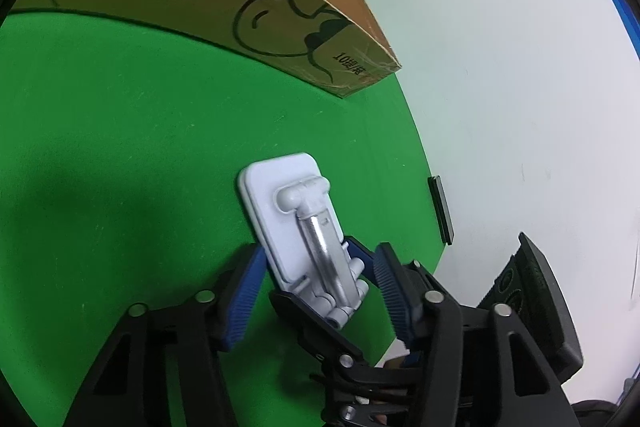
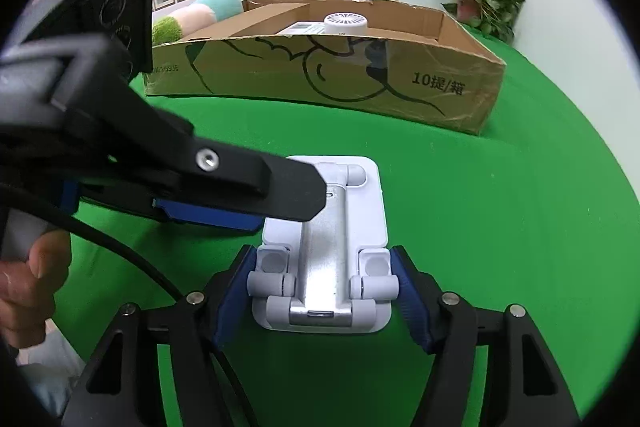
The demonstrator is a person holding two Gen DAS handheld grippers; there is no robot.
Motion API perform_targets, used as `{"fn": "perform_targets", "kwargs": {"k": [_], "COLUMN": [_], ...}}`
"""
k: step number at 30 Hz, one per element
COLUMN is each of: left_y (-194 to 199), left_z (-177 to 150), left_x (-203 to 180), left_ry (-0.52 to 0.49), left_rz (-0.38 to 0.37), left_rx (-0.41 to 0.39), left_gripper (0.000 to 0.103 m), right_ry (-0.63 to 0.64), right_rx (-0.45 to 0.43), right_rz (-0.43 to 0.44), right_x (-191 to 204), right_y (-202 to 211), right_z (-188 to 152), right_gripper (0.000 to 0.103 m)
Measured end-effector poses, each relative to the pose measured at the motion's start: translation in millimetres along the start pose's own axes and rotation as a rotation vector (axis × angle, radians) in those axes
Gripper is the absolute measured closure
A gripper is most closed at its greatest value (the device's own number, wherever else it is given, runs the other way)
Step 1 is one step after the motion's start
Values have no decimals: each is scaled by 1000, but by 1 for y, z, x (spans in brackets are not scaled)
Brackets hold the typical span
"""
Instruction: Organize objects
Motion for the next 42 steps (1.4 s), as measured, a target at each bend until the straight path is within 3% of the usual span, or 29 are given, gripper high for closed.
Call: {"fn": "perform_targets", "kwargs": {"k": [5, 11, 13, 19, 27, 29, 30, 34, 42], "left_y": [-12, -17, -11, 18, 73, 95, 107, 173, 230], "left_z": [-5, -10, -10, 1, 34, 45, 67, 73, 93], "left_x": [3, 1, -5, -36, -86, -90, -90, -109, -163], "left_ry": [31, 43, 23, -60, -198, -224, -234, -275, -334], "left_rz": [-4, -30, -23, -25, 5, 19, 23, 22, 33], "left_rx": [11, -2, -22, -110, -241, -270, -279, -314, -371], "left_gripper": [72, 79, 93, 93, 93, 92, 92, 93, 92], "right_ry": [-118, -157, -176, -121, -54, -38, -28, -7, 23], "right_rx": [-15, -16, -22, -134, -301, -327, -342, -375, -432], "right_rz": [73, 116, 127, 105, 82, 77, 75, 63, -2], "right_x": [-11, -9, -8, 11, 32, 35, 37, 42, 43], "right_y": [7, 12, 14, 40, 82, 90, 95, 108, 132], "right_z": [0, -2, -3, 13, 60, 71, 80, 104, 150], "right_gripper": [37, 38, 38, 38, 38, 38, 38, 38, 38]}}
Point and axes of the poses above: each gripper's, at about its wrist camera, not at the fingertips, and y roughly against the way its jaws point, x to its left, z to its top, the point moved 1 cm from there along -y, roughly the way its jaws point, and after that the axes turned 9 degrees about z, right-handed, at the moved point
